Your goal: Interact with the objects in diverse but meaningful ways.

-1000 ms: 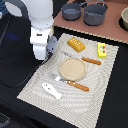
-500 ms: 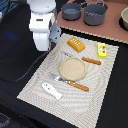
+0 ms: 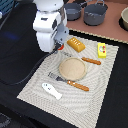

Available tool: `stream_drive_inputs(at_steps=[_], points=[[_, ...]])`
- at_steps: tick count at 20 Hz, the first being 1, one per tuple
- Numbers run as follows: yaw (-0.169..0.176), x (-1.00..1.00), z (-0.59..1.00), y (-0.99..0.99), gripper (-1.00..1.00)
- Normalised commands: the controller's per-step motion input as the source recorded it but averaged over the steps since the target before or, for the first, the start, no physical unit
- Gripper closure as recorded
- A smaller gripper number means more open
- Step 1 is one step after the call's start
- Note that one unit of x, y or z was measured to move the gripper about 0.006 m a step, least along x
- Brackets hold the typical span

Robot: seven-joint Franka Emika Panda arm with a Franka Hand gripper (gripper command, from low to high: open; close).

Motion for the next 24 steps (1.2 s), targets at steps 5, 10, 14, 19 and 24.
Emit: stream_drive_inputs(at_steps=[5,10,14,19,24], points=[[-0.070,0.91,0.22,-0.23,1.00],[-0.034,0.85,0.08,-0.21,1.00],[-0.033,0.86,0.05,-0.15,1.00],[-0.043,0.86,0.07,-0.12,1.00],[-0.049,0.80,0.08,-0.07,1.00]])
